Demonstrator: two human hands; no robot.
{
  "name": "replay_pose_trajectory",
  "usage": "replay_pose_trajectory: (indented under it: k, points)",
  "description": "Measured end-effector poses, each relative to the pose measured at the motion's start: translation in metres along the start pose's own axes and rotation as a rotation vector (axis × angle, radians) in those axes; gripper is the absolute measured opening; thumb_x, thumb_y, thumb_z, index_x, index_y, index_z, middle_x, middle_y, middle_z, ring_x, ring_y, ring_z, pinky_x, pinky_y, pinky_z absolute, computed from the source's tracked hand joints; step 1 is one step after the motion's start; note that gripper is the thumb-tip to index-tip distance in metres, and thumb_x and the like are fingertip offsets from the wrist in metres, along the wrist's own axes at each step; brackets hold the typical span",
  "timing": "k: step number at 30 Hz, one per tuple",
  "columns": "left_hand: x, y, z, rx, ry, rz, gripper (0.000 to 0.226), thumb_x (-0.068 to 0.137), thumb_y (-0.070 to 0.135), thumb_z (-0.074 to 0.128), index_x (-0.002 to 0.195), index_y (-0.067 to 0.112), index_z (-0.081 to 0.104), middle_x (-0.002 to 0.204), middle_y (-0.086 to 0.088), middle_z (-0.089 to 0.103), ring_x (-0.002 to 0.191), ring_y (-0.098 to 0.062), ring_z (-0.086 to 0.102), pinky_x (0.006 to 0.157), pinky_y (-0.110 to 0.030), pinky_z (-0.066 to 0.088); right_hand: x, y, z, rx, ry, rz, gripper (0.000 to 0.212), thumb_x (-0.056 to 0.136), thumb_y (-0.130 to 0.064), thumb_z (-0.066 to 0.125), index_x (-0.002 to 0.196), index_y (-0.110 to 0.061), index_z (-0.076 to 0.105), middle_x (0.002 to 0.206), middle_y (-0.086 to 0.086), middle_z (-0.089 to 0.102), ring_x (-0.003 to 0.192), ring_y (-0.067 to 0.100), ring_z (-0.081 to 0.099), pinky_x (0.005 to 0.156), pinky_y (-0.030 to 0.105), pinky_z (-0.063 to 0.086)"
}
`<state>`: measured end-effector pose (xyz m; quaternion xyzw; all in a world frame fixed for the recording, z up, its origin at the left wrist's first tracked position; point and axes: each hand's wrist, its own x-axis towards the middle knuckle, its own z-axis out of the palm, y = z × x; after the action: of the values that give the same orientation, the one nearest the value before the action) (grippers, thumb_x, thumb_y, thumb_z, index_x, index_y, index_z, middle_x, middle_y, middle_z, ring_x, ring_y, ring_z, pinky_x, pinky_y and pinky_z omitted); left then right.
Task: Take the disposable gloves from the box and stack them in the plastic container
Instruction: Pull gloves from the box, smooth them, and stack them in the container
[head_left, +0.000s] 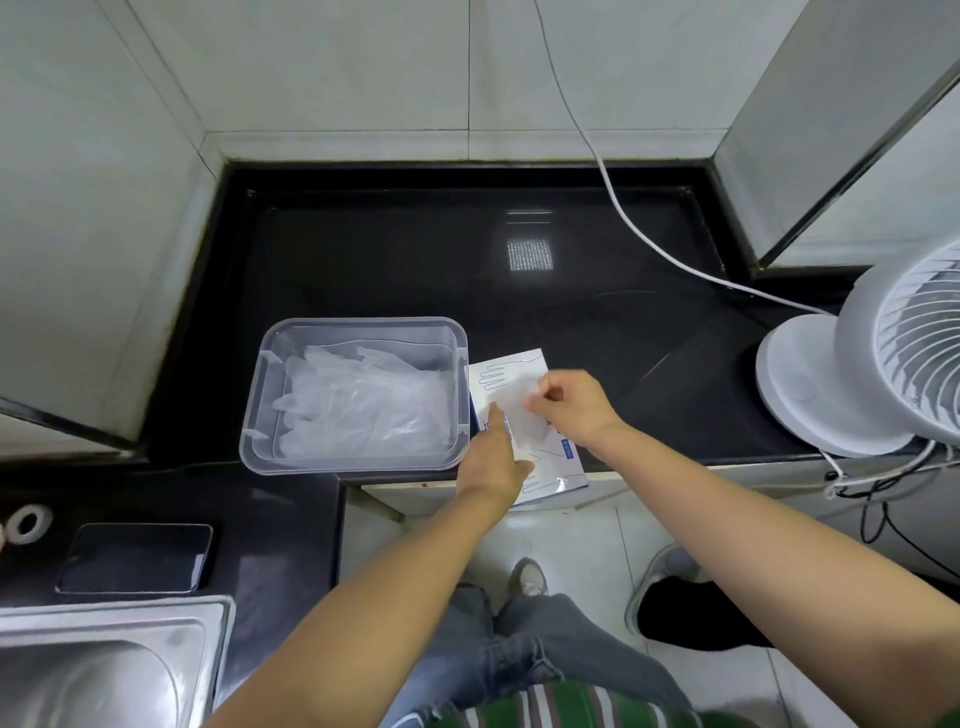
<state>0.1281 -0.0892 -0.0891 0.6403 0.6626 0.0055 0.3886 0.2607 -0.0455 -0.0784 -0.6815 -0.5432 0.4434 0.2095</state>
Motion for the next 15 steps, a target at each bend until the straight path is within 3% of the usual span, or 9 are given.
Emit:
replay_pose_trajectory:
  k: [3, 7, 11, 13, 15]
  points:
    - [-0.001, 0.002, -0.001, -0.014, 0.003, 0.003, 0.087, 0.092, 0.021, 0.066, 0.154, 0.012, 0.006, 0.13, -0.011, 0.057, 0.117, -0.028, 0.055, 0.094, -0.035, 0.045, 0.003, -0.015, -0.009, 0.159, 0.052, -0.148, 0.013, 0.088, -0.013, 0.071, 0.081, -0.003, 0.065, 0.081, 0.014, 0.064, 0.074, 0.015, 0.055, 0.074, 0.038, 0.053]
    - [-0.001, 0.001, -0.001, -0.037, -0.004, 0.004, 0.084, 0.091, 0.019, 0.067, 0.153, 0.013, 0.01, 0.131, -0.011, 0.056, 0.115, -0.028, 0.056, 0.093, -0.035, 0.047, -0.003, -0.018, -0.013, 0.293, 0.153, -0.199, 0.02, 0.092, -0.016, 0.064, 0.083, -0.001, 0.054, 0.076, 0.006, 0.052, 0.073, 0.014, 0.048, 0.068, 0.03, 0.044]
    - [-0.002, 0.004, -0.003, -0.01, -0.048, -0.017, 0.091, 0.093, 0.023, 0.064, 0.156, 0.009, -0.001, 0.134, -0.011, 0.054, 0.121, -0.027, 0.054, 0.097, -0.031, 0.042, 0.001, -0.03, -0.03, 0.48, 0.325, -0.139, 0.021, 0.096, -0.027, 0.056, 0.085, -0.01, 0.049, 0.08, 0.006, 0.045, 0.074, 0.015, 0.043, 0.067, 0.029, 0.041]
    - [-0.001, 0.007, -0.005, -0.06, -0.069, -0.039, 0.089, 0.092, 0.023, 0.064, 0.155, 0.008, 0.004, 0.132, -0.012, 0.055, 0.119, -0.029, 0.054, 0.094, -0.031, 0.042, 0.005, -0.037, -0.039, 0.47, 0.286, -0.092, 0.019, 0.098, -0.026, 0.054, 0.087, -0.012, 0.047, 0.081, 0.004, 0.043, 0.073, 0.013, 0.041, 0.066, 0.025, 0.039]
    - [-0.001, 0.012, -0.008, -0.182, -0.047, -0.034, 0.075, 0.089, 0.023, 0.065, 0.148, 0.007, 0.021, 0.125, -0.013, 0.056, 0.115, -0.031, 0.055, 0.09, -0.032, 0.042, 0.006, -0.032, -0.038, 0.447, 0.204, -0.028, 0.018, 0.097, -0.023, 0.055, 0.087, -0.012, 0.046, 0.08, 0.001, 0.043, 0.072, 0.011, 0.041, 0.064, 0.022, 0.039]
